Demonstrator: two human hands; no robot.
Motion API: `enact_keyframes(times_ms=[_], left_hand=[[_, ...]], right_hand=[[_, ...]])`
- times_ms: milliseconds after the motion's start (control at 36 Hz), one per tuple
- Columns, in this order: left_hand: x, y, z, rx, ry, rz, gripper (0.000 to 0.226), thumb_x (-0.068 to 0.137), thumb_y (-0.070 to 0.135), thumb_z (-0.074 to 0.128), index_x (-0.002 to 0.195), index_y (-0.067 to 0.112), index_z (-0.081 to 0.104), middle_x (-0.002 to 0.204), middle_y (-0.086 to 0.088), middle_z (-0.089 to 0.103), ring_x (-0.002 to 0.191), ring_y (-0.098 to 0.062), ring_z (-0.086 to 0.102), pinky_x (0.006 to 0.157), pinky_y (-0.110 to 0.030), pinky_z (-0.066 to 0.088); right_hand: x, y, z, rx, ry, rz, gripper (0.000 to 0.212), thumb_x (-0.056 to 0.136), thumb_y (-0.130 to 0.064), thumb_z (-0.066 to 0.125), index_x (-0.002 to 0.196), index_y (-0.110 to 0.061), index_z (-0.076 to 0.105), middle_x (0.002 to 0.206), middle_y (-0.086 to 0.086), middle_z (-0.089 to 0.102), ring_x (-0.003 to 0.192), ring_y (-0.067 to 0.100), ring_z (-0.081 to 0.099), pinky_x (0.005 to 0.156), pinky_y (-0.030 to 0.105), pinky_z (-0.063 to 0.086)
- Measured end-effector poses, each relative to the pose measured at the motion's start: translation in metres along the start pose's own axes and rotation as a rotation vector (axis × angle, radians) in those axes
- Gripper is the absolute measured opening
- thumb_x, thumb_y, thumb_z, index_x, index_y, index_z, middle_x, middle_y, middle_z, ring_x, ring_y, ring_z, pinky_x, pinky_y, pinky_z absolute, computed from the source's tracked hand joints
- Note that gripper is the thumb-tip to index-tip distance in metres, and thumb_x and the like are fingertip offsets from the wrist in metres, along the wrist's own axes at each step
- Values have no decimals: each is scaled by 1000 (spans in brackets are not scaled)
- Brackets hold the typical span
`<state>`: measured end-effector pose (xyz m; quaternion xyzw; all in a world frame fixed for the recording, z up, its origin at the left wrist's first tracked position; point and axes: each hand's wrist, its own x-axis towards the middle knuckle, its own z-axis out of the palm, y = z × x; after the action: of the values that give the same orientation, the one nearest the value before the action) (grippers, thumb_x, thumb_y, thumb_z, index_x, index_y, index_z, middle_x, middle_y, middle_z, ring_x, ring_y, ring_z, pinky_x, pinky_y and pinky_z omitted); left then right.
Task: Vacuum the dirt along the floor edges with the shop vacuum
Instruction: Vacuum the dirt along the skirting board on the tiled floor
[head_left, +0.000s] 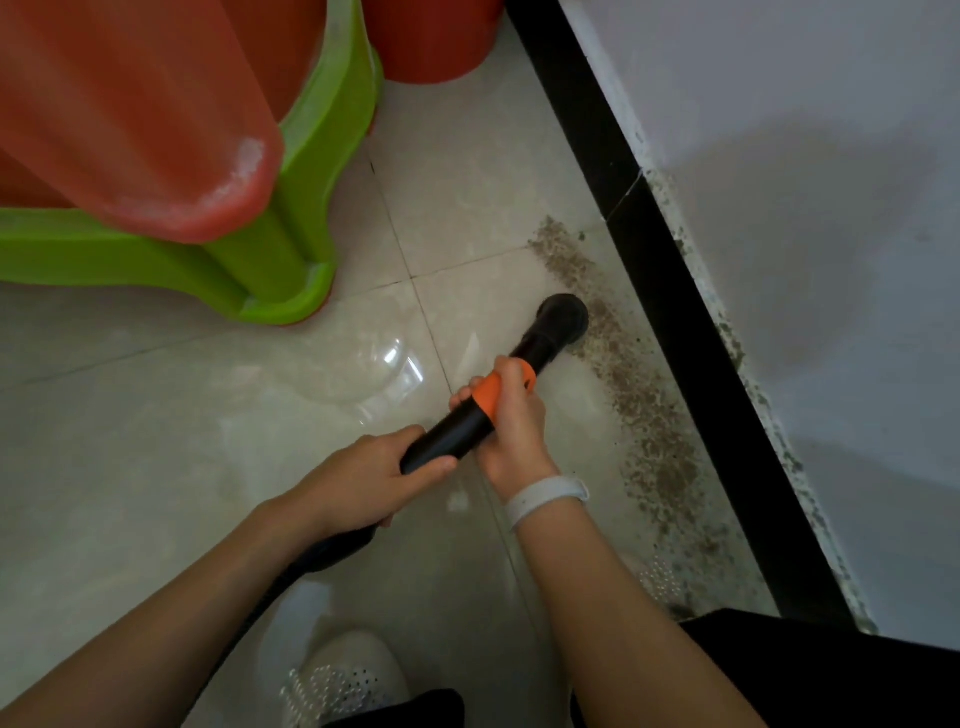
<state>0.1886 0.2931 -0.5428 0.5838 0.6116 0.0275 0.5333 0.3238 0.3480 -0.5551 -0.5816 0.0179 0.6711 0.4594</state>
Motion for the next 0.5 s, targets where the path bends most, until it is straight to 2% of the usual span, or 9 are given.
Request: enact_keyframes(times_ms=[111,222,306,389,500], left_hand=[[-4,4,3,6,-96,14,30,89,56,52,85,26,53,57,4,62,50,-11,62,61,-30,51],[-3,4,2,-32,-134,21,35,88,58,52,85,24,55,61,-3,65,53,-17,64,63,-34,52],[-1,2,-1,-68,-78,15,47,80,71,51,82,24,56,63,-1,66,58,-20,66,64,-34,53],[2,-4,-8,-83,30,-4,64,64,82,40,83,24,58,71,-4,70,62,-17,68,64,-32,53],[12,-6,-23,-117,160,-1,58,71,78,44,77,22,56,61,-5,68,55,-17,66,60,-35,54]], right_hand=[[-8,4,-16,56,89,-42,20,90,-10,55,73,-12,44,56,5,42,46,18,46,52,29,49],[-11,4,-19,57,157,-59,19,88,-8,55,72,-11,45,52,4,43,44,17,46,53,30,49],[-8,1,-9,10,163,-61,19,88,-8,56,72,-11,46,50,2,43,43,16,47,53,31,49],[-1,-3,11,-52,126,-78,21,88,-8,55,70,-11,45,47,2,43,37,15,46,51,30,47],[16,-11,43,-130,21,-56,20,89,-8,54,71,-9,46,40,0,45,36,15,47,51,31,46]])
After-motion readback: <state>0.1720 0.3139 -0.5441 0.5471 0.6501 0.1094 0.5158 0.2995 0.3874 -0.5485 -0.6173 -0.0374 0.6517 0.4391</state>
